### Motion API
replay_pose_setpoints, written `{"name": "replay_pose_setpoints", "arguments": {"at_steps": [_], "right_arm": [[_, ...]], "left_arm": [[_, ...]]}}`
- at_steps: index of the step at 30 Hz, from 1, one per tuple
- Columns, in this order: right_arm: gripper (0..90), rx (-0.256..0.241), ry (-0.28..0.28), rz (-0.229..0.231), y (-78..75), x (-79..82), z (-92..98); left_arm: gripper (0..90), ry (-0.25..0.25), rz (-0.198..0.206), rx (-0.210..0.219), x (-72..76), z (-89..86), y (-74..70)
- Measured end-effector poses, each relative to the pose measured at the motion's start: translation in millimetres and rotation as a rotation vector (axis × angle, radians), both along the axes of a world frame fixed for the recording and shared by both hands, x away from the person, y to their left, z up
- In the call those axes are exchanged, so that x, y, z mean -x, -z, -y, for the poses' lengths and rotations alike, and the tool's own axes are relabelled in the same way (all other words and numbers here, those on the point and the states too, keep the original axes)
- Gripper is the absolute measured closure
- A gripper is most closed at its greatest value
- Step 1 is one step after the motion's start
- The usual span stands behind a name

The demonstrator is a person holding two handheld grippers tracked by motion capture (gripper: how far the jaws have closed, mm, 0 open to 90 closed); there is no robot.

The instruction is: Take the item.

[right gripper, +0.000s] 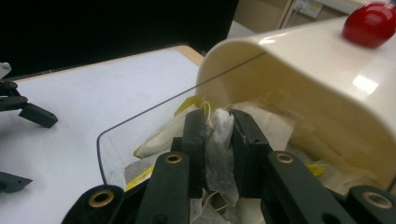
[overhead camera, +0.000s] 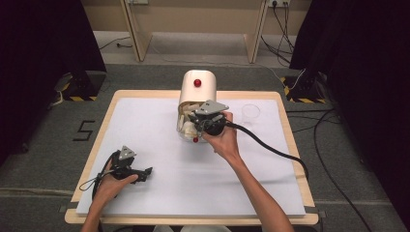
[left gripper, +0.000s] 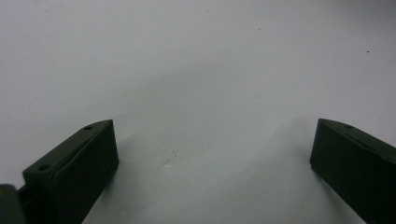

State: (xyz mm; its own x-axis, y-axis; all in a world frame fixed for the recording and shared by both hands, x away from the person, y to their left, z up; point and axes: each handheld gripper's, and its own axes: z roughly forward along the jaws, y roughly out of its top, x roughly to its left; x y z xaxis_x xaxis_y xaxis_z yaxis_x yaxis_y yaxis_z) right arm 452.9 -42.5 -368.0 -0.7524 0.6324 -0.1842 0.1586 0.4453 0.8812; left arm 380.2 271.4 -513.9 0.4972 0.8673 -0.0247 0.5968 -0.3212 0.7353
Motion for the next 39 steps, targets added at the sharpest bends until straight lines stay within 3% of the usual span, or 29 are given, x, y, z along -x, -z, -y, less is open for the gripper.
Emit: {"name": "replay_pose_setpoints", "arguments": {"at_steps": [20,30,39], "right_arm": [[78.4,-0.03,-0.062,0.028,-8.7,10.4,10.5],[78.4,-0.088,-0.083,0.056,-29.5,20.9,28.6],[78.4,-0.109,-0.049,0.086,-47.1,31.4,57.3]], "left_arm": [[0.0,0.0,0.0,0.001,0.0,-0.1,0.0],[0.0,0.0,0.001,0.0,0.0,-0.1,0.0],[0.0,0.0,0.001,0.0,0.0,-0.1,0.0]]}}
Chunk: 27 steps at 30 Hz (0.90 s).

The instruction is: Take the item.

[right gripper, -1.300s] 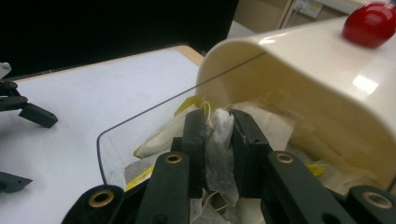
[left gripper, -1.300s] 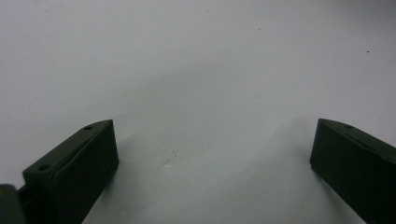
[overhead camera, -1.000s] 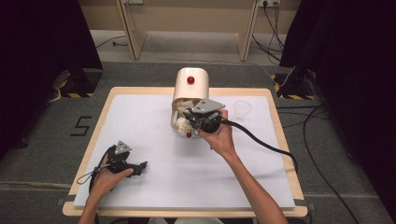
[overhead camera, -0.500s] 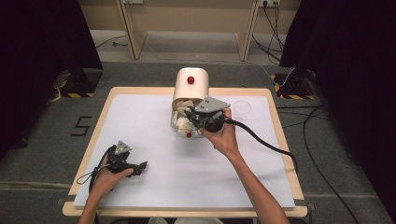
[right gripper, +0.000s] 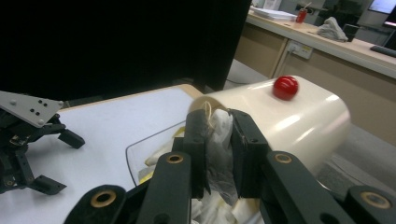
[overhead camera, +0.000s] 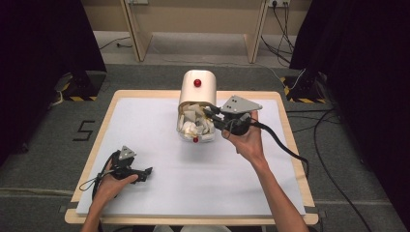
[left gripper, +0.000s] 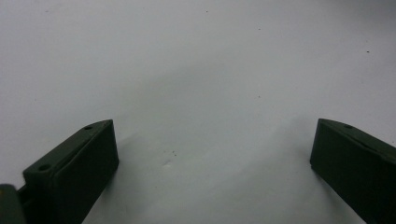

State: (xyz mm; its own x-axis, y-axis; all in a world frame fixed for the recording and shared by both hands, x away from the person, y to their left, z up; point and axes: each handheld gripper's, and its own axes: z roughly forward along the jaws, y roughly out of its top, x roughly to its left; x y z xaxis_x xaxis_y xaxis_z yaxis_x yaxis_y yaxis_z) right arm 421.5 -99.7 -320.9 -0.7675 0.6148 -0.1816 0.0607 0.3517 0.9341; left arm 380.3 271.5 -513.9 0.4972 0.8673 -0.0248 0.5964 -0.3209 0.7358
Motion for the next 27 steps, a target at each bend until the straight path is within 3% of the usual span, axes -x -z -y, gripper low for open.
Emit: {"name": "replay_pose_setpoints", "arguments": {"at_steps": [16,27], "right_arm": [[78.3,-0.036,0.082,-0.016,-2.6,-2.2,43.6],[78.3,-0.039,0.156,-0.062,10.1,-18.9,64.8]], "left_arm": [[0.0,0.0,-0.002,-0.001,0.1,0.0,-0.3],[0.0,0.0,-0.002,-0.001,0.1,0.0,-0.3]]}}
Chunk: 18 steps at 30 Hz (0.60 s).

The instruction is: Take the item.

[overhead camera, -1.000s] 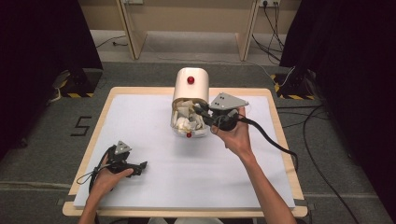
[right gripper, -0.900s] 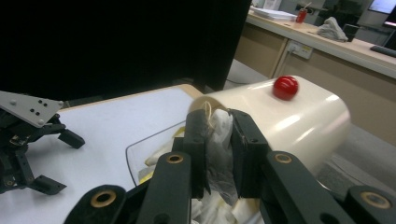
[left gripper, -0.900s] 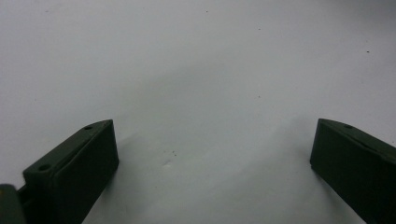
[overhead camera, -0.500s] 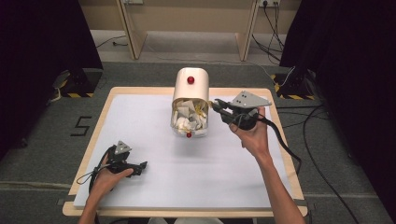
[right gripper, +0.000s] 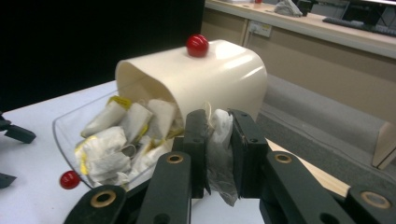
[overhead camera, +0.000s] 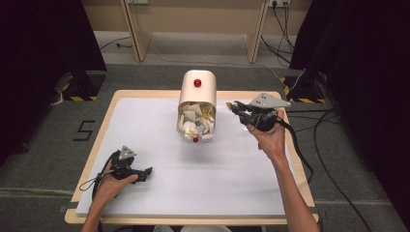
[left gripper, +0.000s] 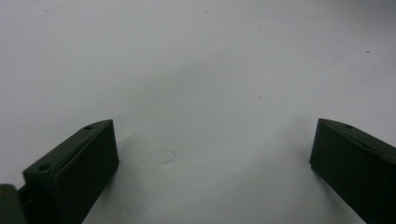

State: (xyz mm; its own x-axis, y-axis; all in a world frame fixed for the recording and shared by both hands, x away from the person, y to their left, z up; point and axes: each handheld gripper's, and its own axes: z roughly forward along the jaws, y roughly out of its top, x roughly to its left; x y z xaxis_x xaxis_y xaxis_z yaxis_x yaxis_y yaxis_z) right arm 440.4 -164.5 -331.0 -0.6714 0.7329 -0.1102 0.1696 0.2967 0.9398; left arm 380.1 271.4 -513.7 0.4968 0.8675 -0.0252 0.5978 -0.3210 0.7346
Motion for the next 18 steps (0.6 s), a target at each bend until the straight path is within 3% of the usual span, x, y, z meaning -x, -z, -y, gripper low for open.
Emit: {"name": "replay_pose_setpoints", "arguments": {"at_steps": [18], "right_arm": [[78.3,-0.02,0.083,-0.056,19.7,-28.8,21.0]], "left_arm": [[0.0,0.0,-0.001,0.0,-0.1,0.0,-0.1]]}}
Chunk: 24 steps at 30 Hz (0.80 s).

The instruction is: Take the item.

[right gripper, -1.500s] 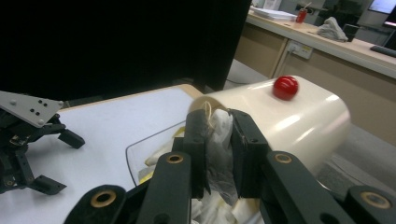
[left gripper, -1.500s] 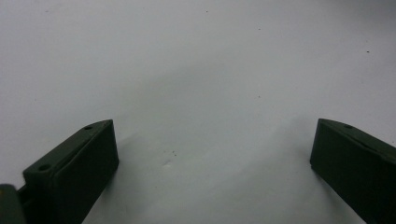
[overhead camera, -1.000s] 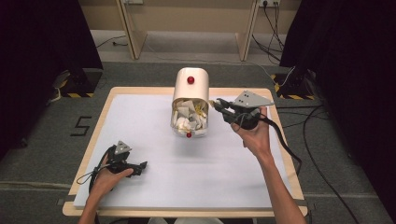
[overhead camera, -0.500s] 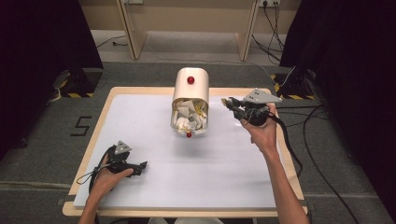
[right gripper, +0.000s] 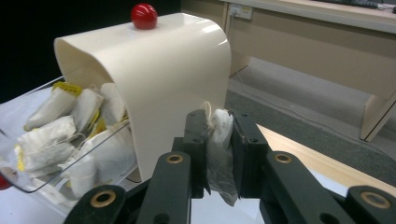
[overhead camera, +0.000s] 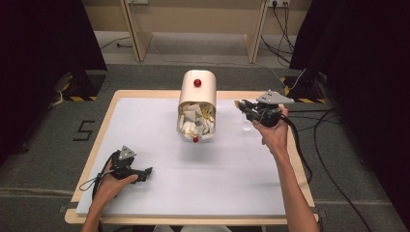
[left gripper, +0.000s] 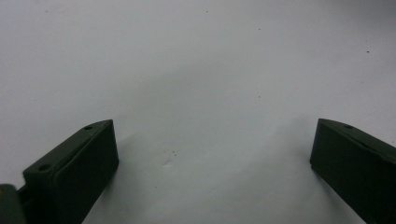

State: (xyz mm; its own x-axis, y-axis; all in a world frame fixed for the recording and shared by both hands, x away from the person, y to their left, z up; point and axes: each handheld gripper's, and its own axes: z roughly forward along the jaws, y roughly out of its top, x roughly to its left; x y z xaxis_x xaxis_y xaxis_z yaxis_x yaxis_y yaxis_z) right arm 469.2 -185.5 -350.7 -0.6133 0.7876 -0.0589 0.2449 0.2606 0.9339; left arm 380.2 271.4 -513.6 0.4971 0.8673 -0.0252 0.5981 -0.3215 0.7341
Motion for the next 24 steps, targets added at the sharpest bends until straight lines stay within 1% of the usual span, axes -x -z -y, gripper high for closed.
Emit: {"name": "replay_pose_setpoints", "arguments": {"at_steps": [2,3,4,5,7,9,11,13,18,21,22,24], "right_arm": [[78.3,0.0,0.006,-0.002,1.3,-3.7,0.9],[78.2,0.001,0.013,-0.006,2.7,-8.2,1.8],[78.2,0.001,0.013,-0.006,2.7,-8.2,1.8],[78.2,-0.004,0.017,-0.009,4.0,-12.7,2.5],[78.2,-0.005,0.019,-0.011,4.5,-14.4,2.8],[78.2,-0.014,0.03,-0.016,7.0,-22.0,4.7],[78.2,-0.016,0.032,-0.018,7.6,-23.7,5.2],[78.1,-0.018,0.045,-0.024,10.9,-31.3,6.9],[78.1,-0.015,0.06,-0.033,15.1,-38.0,10.0],[78.1,-0.019,0.071,-0.038,17.2,-40.9,14.4],[78.1,-0.025,0.085,-0.044,18.9,-43.0,18.9],[78.1,-0.027,0.089,-0.045,20.0,-44.1,21.0]], "left_arm": [[0.0,0.0,0.0,0.0,0.0,0.0,0.0],[0.0,0.0,0.0,0.0,0.0,0.0,0.0],[0.0,0.0,0.0,0.0,0.0,0.0,0.0],[0.0,0.0,0.0,0.0,0.0,0.0,0.0],[0.0,0.0,0.0,0.0,0.0,0.0,0.0],[0.0,0.0,0.0,0.0,0.0,0.0,0.0],[0.0,0.0,0.0,0.0,0.0,0.0,0.0],[0.0,0.0,0.0,0.0,0.0,0.0,0.0],[0.0,-0.001,0.0,0.001,0.0,0.0,0.1],[0.0,0.0,0.0,0.0,0.0,0.0,0.0],[0.0,0.0,0.0,0.0,0.0,0.0,0.0],[0.0,0.0,0.0,0.0,0.0,0.0,0.0]]}}
